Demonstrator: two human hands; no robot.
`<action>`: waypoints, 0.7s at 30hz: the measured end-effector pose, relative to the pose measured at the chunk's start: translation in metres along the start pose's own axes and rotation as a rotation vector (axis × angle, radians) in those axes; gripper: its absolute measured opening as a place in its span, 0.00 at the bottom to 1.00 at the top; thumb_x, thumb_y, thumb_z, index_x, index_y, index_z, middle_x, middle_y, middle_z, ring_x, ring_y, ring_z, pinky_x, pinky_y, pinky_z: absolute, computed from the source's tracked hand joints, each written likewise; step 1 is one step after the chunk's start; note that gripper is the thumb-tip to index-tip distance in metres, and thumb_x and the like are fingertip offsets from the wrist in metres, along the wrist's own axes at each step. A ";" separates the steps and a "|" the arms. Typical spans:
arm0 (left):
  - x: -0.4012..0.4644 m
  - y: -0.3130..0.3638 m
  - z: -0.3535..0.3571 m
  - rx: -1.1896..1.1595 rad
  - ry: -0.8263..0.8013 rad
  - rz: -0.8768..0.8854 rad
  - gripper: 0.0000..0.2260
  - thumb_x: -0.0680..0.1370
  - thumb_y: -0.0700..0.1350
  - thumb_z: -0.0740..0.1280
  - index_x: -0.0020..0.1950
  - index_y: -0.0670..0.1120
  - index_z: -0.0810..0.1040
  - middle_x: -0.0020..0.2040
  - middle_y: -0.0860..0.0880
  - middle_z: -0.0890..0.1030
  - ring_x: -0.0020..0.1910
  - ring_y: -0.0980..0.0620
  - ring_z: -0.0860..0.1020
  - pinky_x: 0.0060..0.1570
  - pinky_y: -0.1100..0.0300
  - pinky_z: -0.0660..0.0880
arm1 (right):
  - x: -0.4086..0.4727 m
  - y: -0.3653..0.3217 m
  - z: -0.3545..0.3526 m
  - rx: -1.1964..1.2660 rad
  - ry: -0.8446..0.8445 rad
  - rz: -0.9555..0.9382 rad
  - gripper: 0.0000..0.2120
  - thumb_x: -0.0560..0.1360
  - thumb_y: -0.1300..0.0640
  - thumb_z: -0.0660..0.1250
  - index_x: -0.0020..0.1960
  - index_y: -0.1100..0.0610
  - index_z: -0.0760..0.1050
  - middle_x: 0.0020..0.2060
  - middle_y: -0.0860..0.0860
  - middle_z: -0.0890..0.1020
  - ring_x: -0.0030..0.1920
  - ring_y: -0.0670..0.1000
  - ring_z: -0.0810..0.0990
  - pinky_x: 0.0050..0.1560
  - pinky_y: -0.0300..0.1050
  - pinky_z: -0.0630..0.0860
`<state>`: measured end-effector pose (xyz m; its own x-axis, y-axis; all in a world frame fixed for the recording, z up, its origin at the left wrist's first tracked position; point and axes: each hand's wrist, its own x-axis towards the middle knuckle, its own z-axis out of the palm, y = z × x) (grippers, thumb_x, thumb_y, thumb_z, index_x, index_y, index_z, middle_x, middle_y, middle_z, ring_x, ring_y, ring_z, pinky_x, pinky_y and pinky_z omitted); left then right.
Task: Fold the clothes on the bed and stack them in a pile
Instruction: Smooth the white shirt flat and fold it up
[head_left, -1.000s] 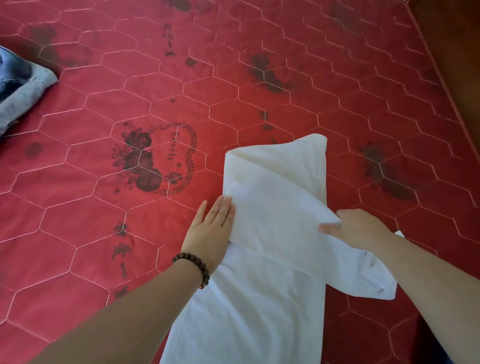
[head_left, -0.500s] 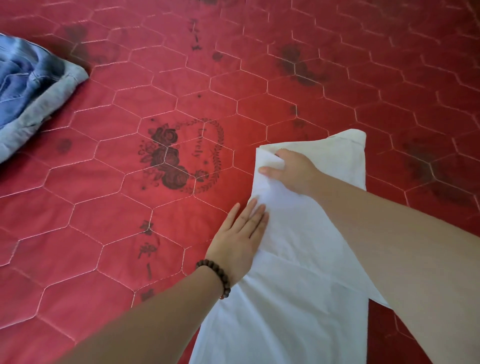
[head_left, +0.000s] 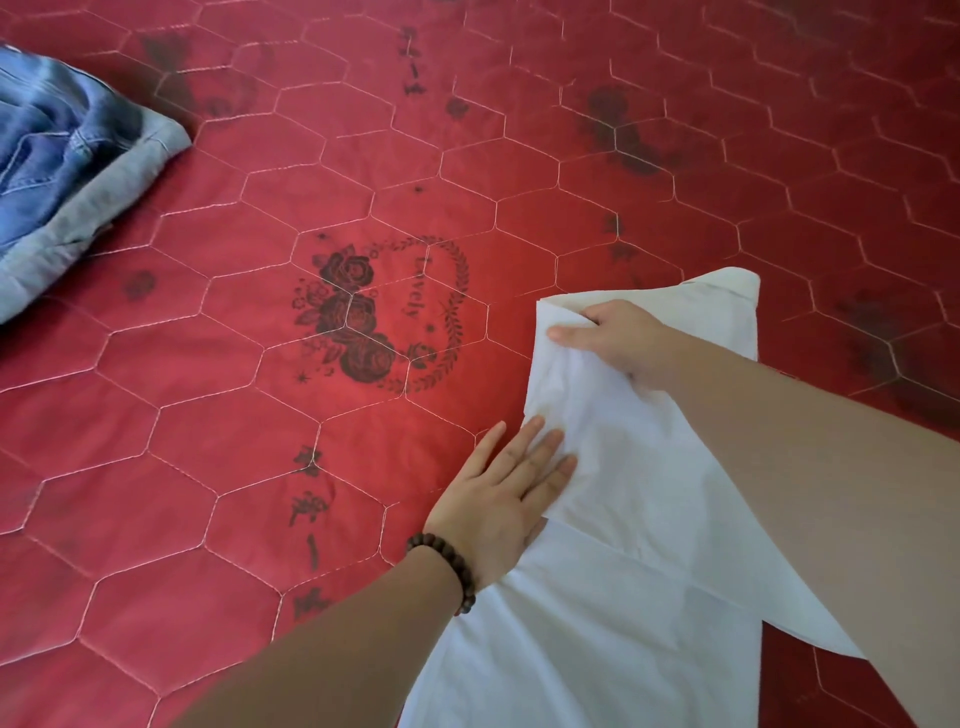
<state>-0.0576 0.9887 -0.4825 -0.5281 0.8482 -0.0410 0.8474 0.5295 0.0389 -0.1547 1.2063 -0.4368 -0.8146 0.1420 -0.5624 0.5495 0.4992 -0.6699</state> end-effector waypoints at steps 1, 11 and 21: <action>0.000 0.000 0.000 0.001 0.007 0.006 0.25 0.77 0.52 0.57 0.75 0.49 0.67 0.75 0.46 0.66 0.75 0.43 0.62 0.72 0.43 0.62 | 0.003 -0.004 0.001 0.005 -0.032 0.008 0.18 0.75 0.49 0.70 0.28 0.51 0.73 0.24 0.43 0.70 0.27 0.45 0.70 0.32 0.38 0.67; 0.001 -0.003 0.004 -0.197 0.047 -0.051 0.26 0.76 0.49 0.63 0.74 0.46 0.68 0.74 0.43 0.67 0.74 0.43 0.63 0.69 0.44 0.66 | 0.000 0.016 -0.005 -0.263 0.214 -0.053 0.27 0.74 0.39 0.67 0.29 0.53 0.58 0.25 0.47 0.60 0.27 0.47 0.62 0.30 0.42 0.60; -0.001 -0.008 -0.002 -0.135 -0.190 -0.088 0.25 0.83 0.52 0.46 0.79 0.53 0.43 0.74 0.54 0.34 0.72 0.54 0.29 0.75 0.53 0.34 | -0.077 0.090 -0.044 -0.407 0.263 0.003 0.23 0.71 0.43 0.72 0.31 0.57 0.66 0.28 0.50 0.70 0.33 0.52 0.71 0.33 0.48 0.62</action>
<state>-0.0642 0.9832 -0.4809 -0.5686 0.7878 -0.2368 0.7771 0.6088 0.1595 -0.0505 1.2777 -0.4325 -0.8613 0.3289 -0.3872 0.4773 0.7849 -0.3951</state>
